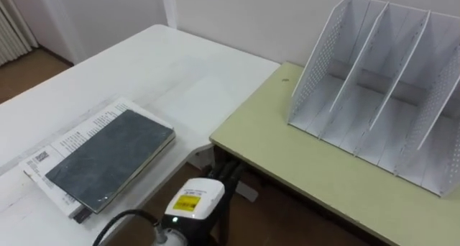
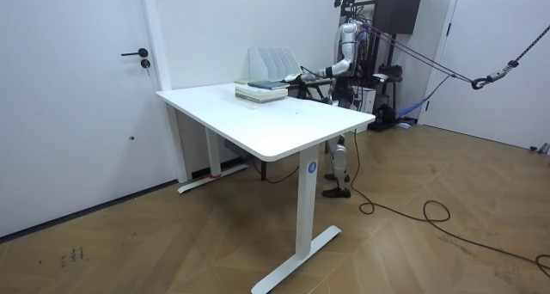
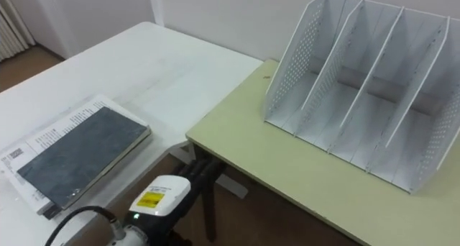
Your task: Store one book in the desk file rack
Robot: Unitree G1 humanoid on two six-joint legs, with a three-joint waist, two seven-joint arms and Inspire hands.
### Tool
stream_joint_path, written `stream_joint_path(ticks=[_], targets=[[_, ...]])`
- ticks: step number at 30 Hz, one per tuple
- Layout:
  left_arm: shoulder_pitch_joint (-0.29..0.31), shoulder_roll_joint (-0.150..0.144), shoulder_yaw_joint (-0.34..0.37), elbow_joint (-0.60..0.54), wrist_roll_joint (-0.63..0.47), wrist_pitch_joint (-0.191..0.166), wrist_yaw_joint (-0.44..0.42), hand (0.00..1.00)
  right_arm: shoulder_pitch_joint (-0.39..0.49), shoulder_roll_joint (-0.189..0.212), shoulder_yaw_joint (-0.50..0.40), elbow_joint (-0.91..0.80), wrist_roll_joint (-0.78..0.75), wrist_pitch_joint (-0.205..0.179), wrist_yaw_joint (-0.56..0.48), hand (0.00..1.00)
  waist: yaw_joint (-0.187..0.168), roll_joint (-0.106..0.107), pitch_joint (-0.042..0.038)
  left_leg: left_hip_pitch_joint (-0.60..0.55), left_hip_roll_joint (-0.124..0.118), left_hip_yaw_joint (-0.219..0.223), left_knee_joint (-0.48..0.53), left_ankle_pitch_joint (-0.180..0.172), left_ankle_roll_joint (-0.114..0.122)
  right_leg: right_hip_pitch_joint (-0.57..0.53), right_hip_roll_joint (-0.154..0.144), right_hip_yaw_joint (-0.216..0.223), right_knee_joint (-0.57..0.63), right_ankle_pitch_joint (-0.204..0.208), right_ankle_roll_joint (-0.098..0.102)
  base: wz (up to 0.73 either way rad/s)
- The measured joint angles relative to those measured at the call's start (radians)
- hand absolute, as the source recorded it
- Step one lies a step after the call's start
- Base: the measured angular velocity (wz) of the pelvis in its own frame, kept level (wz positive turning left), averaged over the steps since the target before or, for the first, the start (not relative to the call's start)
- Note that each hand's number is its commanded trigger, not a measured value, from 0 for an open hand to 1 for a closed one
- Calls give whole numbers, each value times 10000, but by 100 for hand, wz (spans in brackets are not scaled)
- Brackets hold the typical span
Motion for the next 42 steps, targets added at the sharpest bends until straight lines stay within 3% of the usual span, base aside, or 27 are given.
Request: stream_joint_path(ticks=[7, 17, 24, 33, 42], targets=[[213, 121, 269, -813, 0, -1, 910, 0, 27, -54, 220, 273, 637, -3, -83, 0, 235, 7, -25, 0, -2, -23, -1, 0, 0, 27, -1, -18, -25, 0, -2, 0], [998, 98, 1934, -974, 102, -81, 2277, 0, 233, -46, -97, 208, 573, 13, -119, 0, 491, 25, -74, 5, 2, -34, 5, 0, 0, 40, 1, -51, -7, 1, -4, 1], [1294, 98, 2173, -963, 101, 96, 2586, 0, 252, -38, -105, 177, 359, 20, -165, 0, 524, -11, -74, -13, -23, -235, 94, 0, 0, 192, -6, -244, -106, 2, -5, 9], [1290, -22, 2676, -974, 105, 92, 3090, 0, 308, -82, -223, 190, 323, 15, -343, 0, 605, 193, -149, -25, -24, -325, 114, -1, -1, 221, 1, -295, -141, 8, -16, 1], [1325, -20, 3064, -971, 80, 122, 3326, 0, 465, -132, -469, 205, 308, 81, -340, 0, 806, 280, -139, -13, -22, -343, 109, -1, -1, 232, 13, -255, -136, 10, -19, 0]])
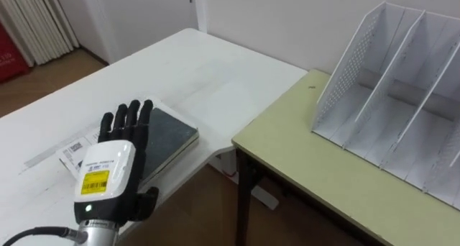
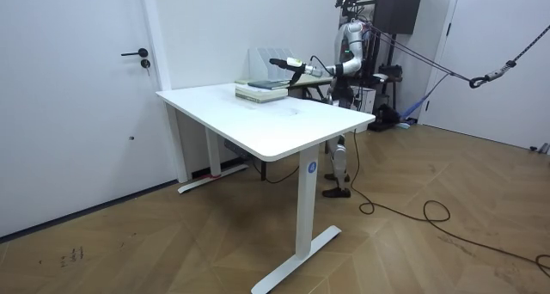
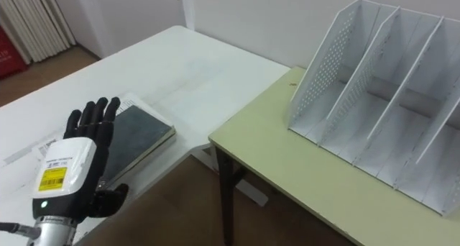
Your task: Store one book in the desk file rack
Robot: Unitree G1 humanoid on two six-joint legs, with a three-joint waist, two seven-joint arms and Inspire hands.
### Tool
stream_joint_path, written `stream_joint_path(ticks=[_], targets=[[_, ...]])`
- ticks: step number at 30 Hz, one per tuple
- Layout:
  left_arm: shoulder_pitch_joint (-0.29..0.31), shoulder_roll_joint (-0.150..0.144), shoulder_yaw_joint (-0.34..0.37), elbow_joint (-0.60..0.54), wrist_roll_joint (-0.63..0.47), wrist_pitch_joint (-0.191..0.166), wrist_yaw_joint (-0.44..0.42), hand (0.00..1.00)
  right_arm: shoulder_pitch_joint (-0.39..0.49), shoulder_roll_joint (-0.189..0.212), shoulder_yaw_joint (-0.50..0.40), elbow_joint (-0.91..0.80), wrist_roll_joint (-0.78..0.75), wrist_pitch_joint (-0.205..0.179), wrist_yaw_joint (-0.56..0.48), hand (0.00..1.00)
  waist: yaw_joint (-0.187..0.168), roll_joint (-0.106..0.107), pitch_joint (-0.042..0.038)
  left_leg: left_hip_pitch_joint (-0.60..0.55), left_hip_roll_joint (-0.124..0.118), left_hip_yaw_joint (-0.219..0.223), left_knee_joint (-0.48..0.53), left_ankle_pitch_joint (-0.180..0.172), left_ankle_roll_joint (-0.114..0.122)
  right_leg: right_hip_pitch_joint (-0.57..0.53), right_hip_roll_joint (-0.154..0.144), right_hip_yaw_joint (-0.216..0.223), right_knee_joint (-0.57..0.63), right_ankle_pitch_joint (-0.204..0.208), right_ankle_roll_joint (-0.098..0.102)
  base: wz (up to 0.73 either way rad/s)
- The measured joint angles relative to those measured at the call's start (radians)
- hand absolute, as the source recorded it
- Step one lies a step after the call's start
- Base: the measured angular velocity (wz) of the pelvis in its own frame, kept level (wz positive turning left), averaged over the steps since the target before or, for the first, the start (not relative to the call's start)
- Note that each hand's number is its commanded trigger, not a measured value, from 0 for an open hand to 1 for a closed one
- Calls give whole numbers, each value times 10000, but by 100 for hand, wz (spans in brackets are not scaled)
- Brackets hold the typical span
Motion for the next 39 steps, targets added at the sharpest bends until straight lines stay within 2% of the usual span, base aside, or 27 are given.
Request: stream_joint_path(ticks=[6, 12, 15, 19, 27, 32, 33, 34, 35, 36, 38, 39], targets=[[2, -1, 536, 5, -52, 63, 124, 0, -1, -3, -61, 54, 13, 20, 15, 0, -17, -28, 46, 15, -1, -2, -31, -1, -1, -1, 15, 136, -6, 1, -1, 0], [87, -4, 506, 267, -57, 446, 50, 0, -2, -54, -55, -151, 4, 313, 139, 0, -28, -55, 69, 0, -1, 38, -44, -2, -2, -11, 16, 140, -2, 1, -2, 0], [92, -12, 498, 538, -56, 698, -266, 0, 33, -65, -52, -288, 3, 380, 140, 0, -33, -56, 80, -12, -1, 36, -44, -2, -2, -22, 16, 136, -2, 1, -2, 0], [103, -24, 488, 1082, -27, 908, -568, 0, 68, -69, -68, -394, -77, 430, 139, 0, -46, -14, 55, -17, -1, 60, -78, -3, -1, -53, 16, 165, 1, 1, -2, 0], [293, -29, 436, 1107, -123, 970, -807, 0, 126, -165, -131, -495, -124, 434, 149, 0, -132, 95, 17, -2, -3, 68, -114, -2, -1, -53, 11, 122, 6, 1, -2, 0], [323, -42, 359, 1113, -295, 1113, -1110, 0, 123, -172, -152, -513, -151, 439, 136, 0, -231, 104, 23, 55, -3, 67, -110, -1, 0, 8, 3, 99, 12, 1, -2, 0], [329, -42, 358, 1120, -316, 1146, -1171, 7, 120, -166, -152, -525, -151, 442, 134, 0, -250, 103, 24, 66, -3, 69, -111, -1, 0, 15, 3, 101, 16, 1, -2, 0], [349, -42, 345, 1125, -451, 1176, -1281, 24, 121, -163, -152, -549, -151, 448, 134, 0, -279, 101, 25, 85, -2, 74, -112, -1, 0, 28, 3, 104, 23, 1, -2, 0], [354, -42, 288, 1125, -525, 1252, -1434, 57, 125, -164, -160, -567, -151, 458, 132, 0, -283, 97, 27, 103, 1, 83, -112, -1, 0, 37, 3, 106, 31, 1, -2, 0], [357, -42, 253, 1125, -575, 1306, -1494, 76, 126, -164, -168, -588, -151, 468, 131, 0, -284, 95, 29, 109, 3, 87, -112, 0, 1, 39, 4, 107, 33, 1, -2, 0], [374, -44, 187, 1124, -666, 1464, -1786, 100, 152, -162, -232, -771, -151, 642, 130, 0, -291, 85, 34, 120, 5, 91, -109, 5, 7, 45, 3, 108, 40, 1, -2, 0], [383, -44, 187, 1124, -666, 1507, -1849, 100, 154, -162, -246, -784, -151, 673, 129, 0, -295, 84, 34, 123, 5, 92, -109, 6, 7, 46, 3, 108, 42, 0, -2, 0]])
